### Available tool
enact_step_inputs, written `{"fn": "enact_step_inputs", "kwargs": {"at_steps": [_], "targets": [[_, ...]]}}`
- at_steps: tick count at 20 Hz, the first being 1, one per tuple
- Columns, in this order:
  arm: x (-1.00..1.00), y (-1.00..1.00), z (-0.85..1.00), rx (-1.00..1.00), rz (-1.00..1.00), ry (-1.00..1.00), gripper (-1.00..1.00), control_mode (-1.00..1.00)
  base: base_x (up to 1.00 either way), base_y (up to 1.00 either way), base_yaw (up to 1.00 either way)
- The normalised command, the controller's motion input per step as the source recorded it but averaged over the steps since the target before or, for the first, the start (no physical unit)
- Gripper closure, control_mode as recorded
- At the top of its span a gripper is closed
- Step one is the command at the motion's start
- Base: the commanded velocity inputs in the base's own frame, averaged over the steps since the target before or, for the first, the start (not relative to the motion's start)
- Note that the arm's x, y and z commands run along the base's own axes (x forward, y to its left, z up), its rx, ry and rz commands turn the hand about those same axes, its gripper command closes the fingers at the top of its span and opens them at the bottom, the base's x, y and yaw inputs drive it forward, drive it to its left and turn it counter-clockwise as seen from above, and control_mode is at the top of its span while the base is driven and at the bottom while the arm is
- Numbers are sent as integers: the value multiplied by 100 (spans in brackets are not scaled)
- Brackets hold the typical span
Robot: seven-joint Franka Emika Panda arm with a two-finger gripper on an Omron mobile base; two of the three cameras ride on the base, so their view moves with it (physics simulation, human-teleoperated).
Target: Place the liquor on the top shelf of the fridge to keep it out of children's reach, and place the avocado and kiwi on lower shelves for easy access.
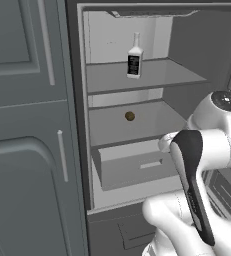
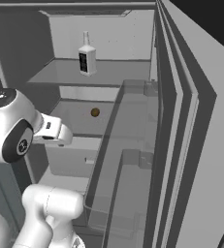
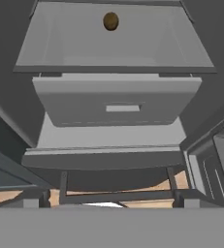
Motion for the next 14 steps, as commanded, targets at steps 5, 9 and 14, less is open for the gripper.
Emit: {"fn": "enact_step_inputs", "kwargs": {"at_steps": [5, 9, 14], "targets": [[-20, 0, 30, -1, 0, -1, -100, -100, 0, 0, 0], [0, 0, 0, 0, 0, 0, -100, 100, -51, 9, 0], [0, 0, 0, 0, 0, 0, -100, 100, -91, 12, 0]]}}
